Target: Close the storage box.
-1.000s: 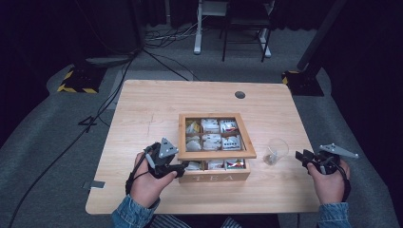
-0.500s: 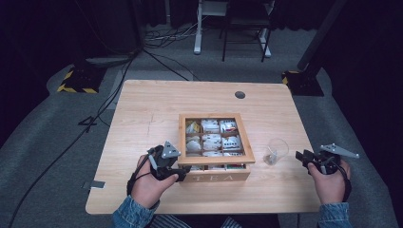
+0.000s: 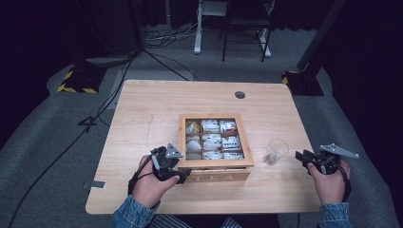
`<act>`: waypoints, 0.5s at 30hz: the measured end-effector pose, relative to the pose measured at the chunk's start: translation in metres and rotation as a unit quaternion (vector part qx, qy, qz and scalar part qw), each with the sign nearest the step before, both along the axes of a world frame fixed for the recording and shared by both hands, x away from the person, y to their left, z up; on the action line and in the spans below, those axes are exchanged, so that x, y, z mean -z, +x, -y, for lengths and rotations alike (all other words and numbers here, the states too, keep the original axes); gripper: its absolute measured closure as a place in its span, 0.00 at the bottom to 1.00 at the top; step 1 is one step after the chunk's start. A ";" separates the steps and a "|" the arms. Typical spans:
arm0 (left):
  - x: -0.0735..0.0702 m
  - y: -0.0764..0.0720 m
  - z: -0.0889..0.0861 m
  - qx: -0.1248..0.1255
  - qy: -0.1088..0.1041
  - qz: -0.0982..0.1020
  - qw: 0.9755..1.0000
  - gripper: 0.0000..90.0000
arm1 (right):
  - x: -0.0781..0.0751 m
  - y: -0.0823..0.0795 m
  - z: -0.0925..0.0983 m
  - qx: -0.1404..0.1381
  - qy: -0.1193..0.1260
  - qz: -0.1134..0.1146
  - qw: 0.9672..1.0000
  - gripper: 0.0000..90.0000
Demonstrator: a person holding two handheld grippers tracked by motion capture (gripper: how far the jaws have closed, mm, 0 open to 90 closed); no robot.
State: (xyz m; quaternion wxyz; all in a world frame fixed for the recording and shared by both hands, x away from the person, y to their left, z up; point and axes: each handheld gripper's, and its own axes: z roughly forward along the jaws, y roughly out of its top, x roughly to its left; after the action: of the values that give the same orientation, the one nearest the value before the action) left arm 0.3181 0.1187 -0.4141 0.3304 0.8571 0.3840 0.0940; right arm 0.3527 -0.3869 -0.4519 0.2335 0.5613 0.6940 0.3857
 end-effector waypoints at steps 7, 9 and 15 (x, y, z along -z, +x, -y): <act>0.002 0.000 0.001 0.001 0.005 -0.008 1.000 0.47 | 0.000 0.000 0.000 -0.001 0.002 0.000 1.000 0.66; 0.003 0.000 0.002 0.001 0.010 -0.012 1.000 0.47 | 0.000 0.000 0.000 -0.001 0.002 0.000 1.000 0.66; 0.005 0.000 0.004 0.003 0.022 -0.014 1.000 0.46 | 0.000 0.000 0.000 -0.001 0.003 0.000 1.000 0.66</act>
State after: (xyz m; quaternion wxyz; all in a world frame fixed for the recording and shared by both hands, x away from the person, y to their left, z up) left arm 0.3182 0.1149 -0.4191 0.3062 0.8665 0.3841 0.0890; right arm 0.3527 -0.3870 -0.4515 0.2315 0.5612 0.6934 0.3882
